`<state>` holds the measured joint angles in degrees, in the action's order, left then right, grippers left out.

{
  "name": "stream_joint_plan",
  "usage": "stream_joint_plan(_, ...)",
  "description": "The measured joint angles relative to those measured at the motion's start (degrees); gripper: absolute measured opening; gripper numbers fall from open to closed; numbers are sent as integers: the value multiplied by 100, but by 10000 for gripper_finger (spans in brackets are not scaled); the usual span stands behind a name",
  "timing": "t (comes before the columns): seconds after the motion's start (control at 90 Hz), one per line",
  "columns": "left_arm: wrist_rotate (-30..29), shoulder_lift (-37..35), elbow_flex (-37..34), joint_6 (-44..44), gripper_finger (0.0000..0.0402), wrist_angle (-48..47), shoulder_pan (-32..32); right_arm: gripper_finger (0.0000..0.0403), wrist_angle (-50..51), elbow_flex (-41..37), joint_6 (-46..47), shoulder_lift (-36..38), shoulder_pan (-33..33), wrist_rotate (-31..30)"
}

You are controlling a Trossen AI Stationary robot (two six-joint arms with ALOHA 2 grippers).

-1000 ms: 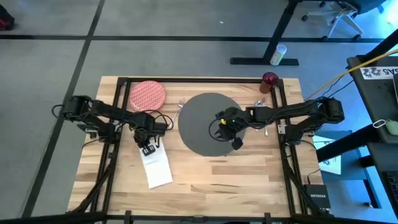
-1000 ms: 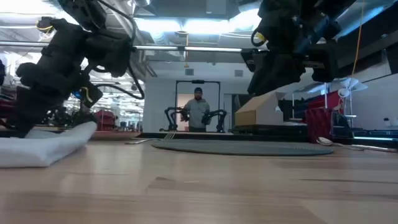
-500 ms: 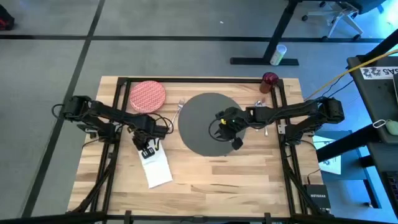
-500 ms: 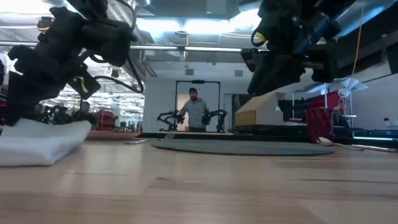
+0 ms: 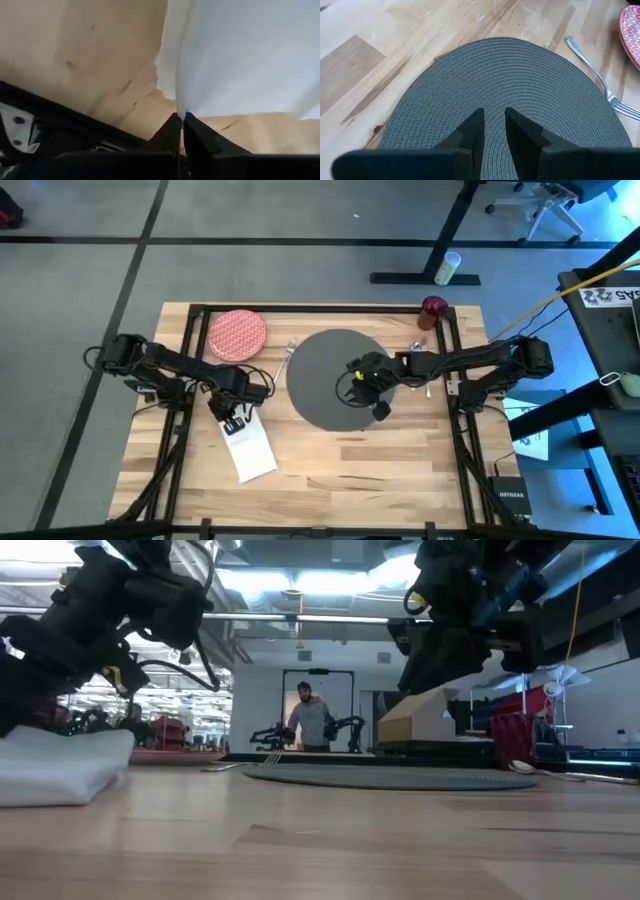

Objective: Set table place
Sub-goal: Fold the white table napkin

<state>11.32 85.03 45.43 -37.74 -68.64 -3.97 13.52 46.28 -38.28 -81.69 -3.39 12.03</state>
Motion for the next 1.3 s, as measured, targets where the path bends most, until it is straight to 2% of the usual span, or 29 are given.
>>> stream_joint_plan(0.767,175,2,-2,-243,0,-142,-18,65,0,0,-15,0,-1,-2)
stream_joint_plan(1.3,286,2,-3,-507,0,-130,-275,65,11,0,-15,0,1,0)
